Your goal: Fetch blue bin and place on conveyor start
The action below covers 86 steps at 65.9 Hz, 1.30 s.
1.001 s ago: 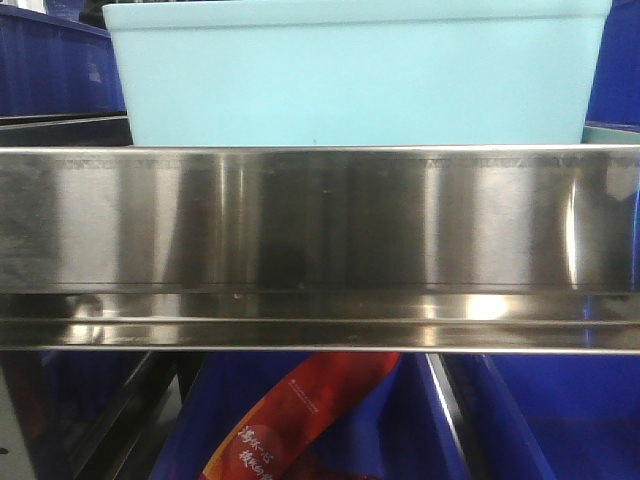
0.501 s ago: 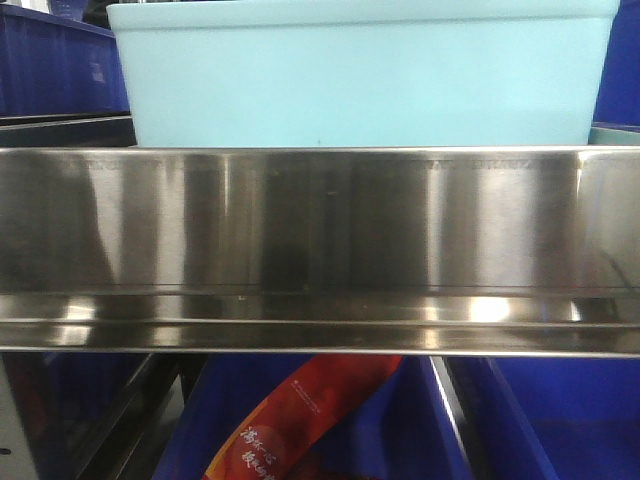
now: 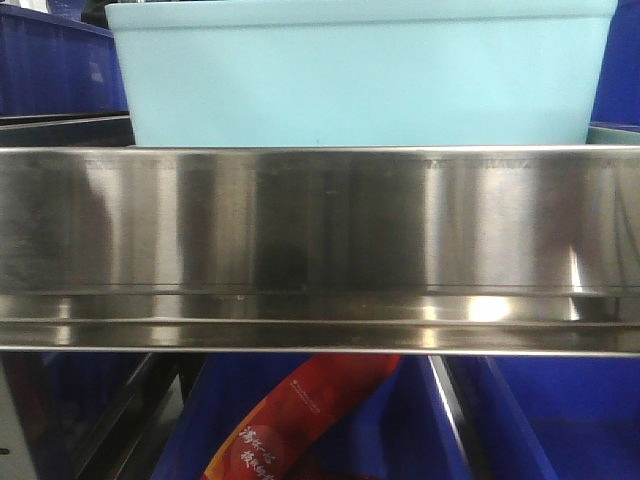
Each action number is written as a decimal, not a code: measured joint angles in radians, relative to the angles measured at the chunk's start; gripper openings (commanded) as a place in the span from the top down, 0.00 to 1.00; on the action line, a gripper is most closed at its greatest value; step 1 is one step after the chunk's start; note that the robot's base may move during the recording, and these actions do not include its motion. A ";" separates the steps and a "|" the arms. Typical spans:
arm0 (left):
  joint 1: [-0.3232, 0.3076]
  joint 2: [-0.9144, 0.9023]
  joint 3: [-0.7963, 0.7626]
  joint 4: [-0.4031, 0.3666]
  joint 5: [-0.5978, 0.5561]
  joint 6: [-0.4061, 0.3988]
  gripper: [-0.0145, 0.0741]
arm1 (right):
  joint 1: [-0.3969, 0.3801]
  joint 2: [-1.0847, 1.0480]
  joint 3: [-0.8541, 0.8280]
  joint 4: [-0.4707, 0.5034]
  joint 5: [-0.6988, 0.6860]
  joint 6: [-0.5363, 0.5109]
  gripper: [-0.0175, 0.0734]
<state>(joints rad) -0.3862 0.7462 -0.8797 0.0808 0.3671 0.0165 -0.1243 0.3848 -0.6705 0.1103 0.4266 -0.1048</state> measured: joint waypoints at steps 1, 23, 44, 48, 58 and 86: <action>-0.014 0.017 -0.014 -0.002 0.007 0.002 0.31 | 0.004 0.011 -0.009 0.000 0.004 0.000 0.18; -0.121 0.466 -0.408 -0.070 0.213 -0.004 0.31 | 0.167 0.397 -0.320 -0.002 0.172 -0.004 0.18; -0.052 0.800 -0.773 -0.064 0.458 -0.134 0.31 | 0.211 0.842 -0.742 0.011 0.431 0.032 0.18; -0.024 0.843 -0.803 -0.064 0.480 -0.141 0.31 | 0.211 0.902 -0.806 0.011 0.483 0.046 0.18; 0.040 0.928 -0.834 -0.068 0.504 -0.147 0.31 | 0.211 1.047 -0.934 0.013 0.540 0.083 0.18; 0.063 1.064 -0.840 -0.081 0.518 -0.149 0.31 | 0.211 1.316 -0.983 0.013 0.578 0.114 0.18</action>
<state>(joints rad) -0.3237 1.8103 -1.7202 0.0000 0.8850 -0.1321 0.0867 1.7010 -1.6536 0.1232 1.0047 0.0092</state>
